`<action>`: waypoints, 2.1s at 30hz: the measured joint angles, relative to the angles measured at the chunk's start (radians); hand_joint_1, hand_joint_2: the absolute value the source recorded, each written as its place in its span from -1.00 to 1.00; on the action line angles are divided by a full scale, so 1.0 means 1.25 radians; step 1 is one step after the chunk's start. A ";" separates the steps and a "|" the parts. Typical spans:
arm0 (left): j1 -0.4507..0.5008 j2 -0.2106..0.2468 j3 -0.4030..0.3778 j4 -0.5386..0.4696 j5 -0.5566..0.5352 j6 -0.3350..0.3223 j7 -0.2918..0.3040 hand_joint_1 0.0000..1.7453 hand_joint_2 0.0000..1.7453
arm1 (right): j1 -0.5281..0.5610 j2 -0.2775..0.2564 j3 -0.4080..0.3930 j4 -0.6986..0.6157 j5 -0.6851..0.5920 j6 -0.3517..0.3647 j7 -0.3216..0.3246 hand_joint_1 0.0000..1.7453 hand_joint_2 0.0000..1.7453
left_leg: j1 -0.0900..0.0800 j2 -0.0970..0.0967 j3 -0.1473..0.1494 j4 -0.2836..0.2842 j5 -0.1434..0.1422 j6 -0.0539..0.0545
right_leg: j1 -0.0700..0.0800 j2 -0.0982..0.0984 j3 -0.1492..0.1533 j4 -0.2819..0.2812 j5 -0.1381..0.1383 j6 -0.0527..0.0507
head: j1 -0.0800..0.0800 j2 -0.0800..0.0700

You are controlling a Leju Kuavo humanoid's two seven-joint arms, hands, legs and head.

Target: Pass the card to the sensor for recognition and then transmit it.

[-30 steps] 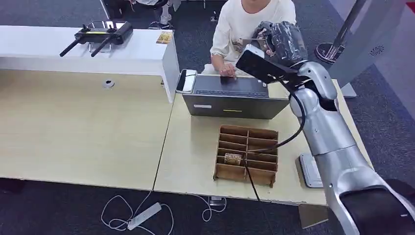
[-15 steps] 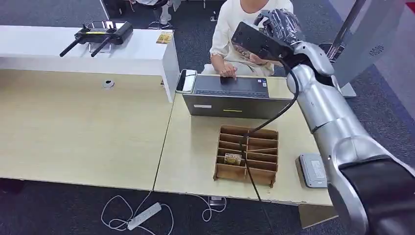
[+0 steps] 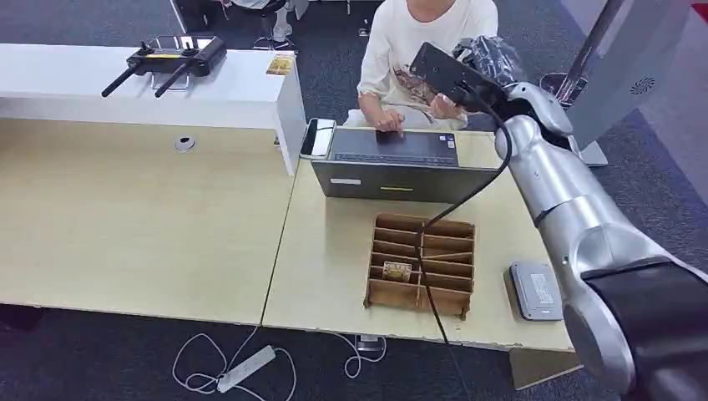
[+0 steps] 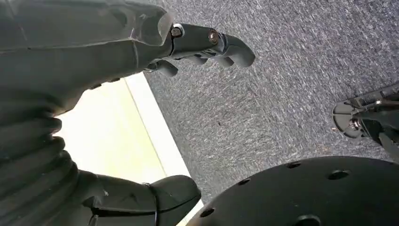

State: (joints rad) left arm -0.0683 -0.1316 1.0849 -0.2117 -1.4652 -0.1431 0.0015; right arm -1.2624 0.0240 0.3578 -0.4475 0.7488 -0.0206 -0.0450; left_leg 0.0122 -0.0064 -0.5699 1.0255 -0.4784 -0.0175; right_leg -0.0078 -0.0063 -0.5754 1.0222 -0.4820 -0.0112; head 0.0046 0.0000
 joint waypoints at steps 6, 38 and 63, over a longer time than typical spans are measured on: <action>0.000 0.002 0.000 0.000 0.003 0.000 0.000 -1.00 1.00 | -0.004 0.000 -0.001 0.018 0.004 -0.002 0.005 0.84 1.00 | 0.000 0.000 0.000 0.000 0.000 0.000 | 0.000 0.000 0.000 0.000 0.000 0.000 | 0.000 0.000; 0.000 0.003 0.003 0.000 0.011 0.004 -0.002 -1.00 1.00 | -0.004 0.000 -0.054 0.022 -0.045 -0.078 -0.035 -1.00 1.00 | 0.000 0.000 0.000 0.000 0.000 0.000 | 0.000 0.000 0.000 0.000 0.000 0.000 | 0.000 0.000; 0.006 0.002 0.022 0.000 0.039 0.030 -0.012 -1.00 1.00 | 0.177 -0.110 -0.193 -0.382 -0.683 0.144 -0.185 -1.00 1.00 | 0.000 -0.002 0.000 0.000 0.000 0.000 | 0.000 -0.001 0.000 -0.001 0.000 0.000 | 0.000 0.000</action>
State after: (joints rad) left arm -0.0606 -0.1293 1.1128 -0.2117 -1.4164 -0.1053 -0.0130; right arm -1.0417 -0.1131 0.1164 -0.9245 -0.1047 0.1597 -0.2766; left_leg 0.0119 -0.0084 -0.5701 1.0261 -0.4784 -0.0171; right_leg -0.0082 -0.0080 -0.5754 1.0206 -0.4818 -0.0111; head 0.0042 0.0000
